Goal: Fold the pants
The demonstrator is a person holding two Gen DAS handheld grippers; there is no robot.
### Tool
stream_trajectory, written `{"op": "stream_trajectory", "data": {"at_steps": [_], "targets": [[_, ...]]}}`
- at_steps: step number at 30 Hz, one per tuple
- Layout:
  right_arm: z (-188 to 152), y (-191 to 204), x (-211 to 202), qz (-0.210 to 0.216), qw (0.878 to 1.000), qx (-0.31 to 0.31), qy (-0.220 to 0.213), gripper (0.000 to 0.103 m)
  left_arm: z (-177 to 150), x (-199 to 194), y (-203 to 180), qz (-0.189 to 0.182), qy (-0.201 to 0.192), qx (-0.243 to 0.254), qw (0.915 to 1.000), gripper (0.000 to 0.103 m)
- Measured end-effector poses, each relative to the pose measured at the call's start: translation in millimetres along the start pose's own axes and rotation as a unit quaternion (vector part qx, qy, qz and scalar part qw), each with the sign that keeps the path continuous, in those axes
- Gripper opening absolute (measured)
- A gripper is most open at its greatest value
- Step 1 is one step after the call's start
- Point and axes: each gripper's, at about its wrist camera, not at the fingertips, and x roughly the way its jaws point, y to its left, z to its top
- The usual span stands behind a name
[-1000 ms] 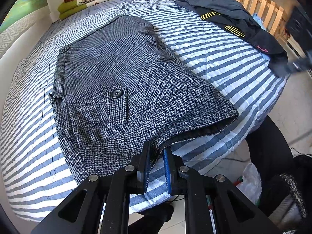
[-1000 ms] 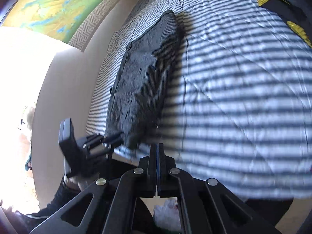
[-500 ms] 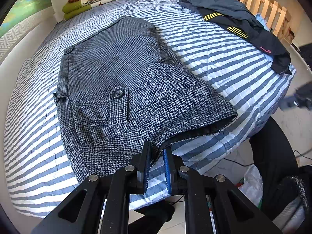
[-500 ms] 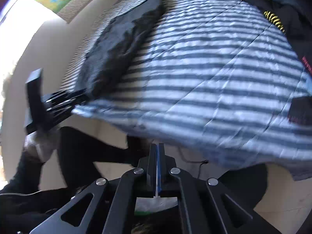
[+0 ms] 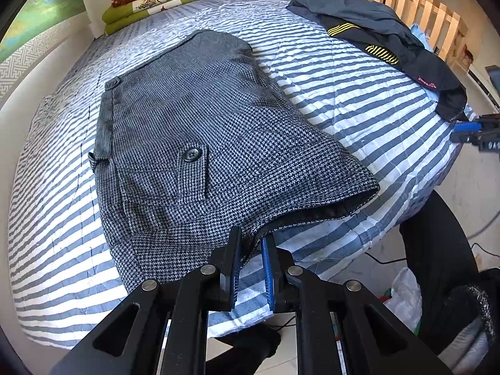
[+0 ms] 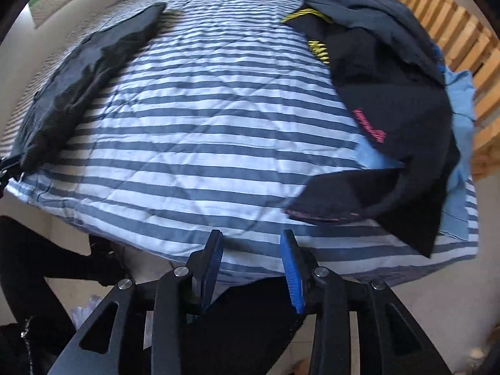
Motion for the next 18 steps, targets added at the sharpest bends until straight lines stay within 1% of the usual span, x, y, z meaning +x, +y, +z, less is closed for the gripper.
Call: {"op": "stream_trajectory", "data": {"at_steps": [2,4,5,6,7,8,9,11,12,13,14,15,16,17,18], "targets": [[2.0,-1.9,-19.0,0.060,0.997,0.012,-0.053,0.034,1.6,-3.4,2.0,-0.004,-0.003,-0.001,1.0000,0.013],[7.2,11.2,-33.0,0.093,0.992,-0.010,-0.089,0.035,4.2,-7.0,4.0,-0.008,-0.006,-0.006,0.9999,0.013],[10.4,21.3,-36.5,0.102,0.990,-0.027,-0.097,0.035,5.5,-8.7,5.1,-0.009,-0.008,-0.007,0.9999,0.013],[16.2,35.6,-38.9,0.116,0.987,-0.048,-0.098,0.036,6.7,-10.5,5.7,-0.010,-0.010,-0.009,0.9999,0.013],[22.6,47.3,-37.4,0.141,0.985,-0.055,-0.087,0.038,7.8,-12.3,5.1,-0.011,-0.012,-0.010,0.9998,0.012],[30.3,56.2,-32.9,0.177,0.981,-0.048,-0.067,0.047,8.5,-13.8,5.2,-0.011,-0.014,-0.010,0.9998,0.012],[39.4,64.7,-26.4,0.222,0.974,-0.028,-0.045,0.053,9.0,-15.7,4.5,-0.010,-0.016,-0.009,0.9998,0.012],[57.3,80.8,-12.2,0.291,0.957,0.014,-0.015,0.055,8.8,-20.3,4.1,-0.008,-0.023,-0.010,0.9996,0.012],[60.6,90.5,-10.8,0.304,0.952,0.022,-0.016,0.055,9.3,-22.6,5.0,-0.008,-0.025,-0.011,0.9996,0.011],[64.7,102.3,-13.1,0.306,0.951,0.013,-0.033,0.055,10.0,-25.2,6.0,-0.008,-0.027,-0.010,0.9996,0.011],[69.4,112.6,-17.3,0.291,0.955,-0.014,-0.054,0.055,10.5,-28.3,7.6,-0.008,-0.029,-0.008,0.9995,0.011],[75.0,128.9,-22.9,0.259,0.961,-0.060,-0.079,0.055,12.6,-31.2,9.1,-0.005,-0.031,-0.005,0.9995,0.011],[80.8,142.1,-25.6,0.236,0.963,-0.093,-0.092,0.055,15.2,-33.2,10.4,-0.002,-0.033,-0.002,0.9995,0.011],[87.8,150.8,-26.1,0.229,0.962,-0.110,-0.095,0.055,18.3,-36.3,12.0,0.003,-0.037,0.001,0.9993,0.010],[98.3,156.2,-25.8,0.235,0.960,-0.114,-0.098,0.055,22.0,-39.8,14.3,0.005,-0.041,0.004,0.9991,0.010]]}}
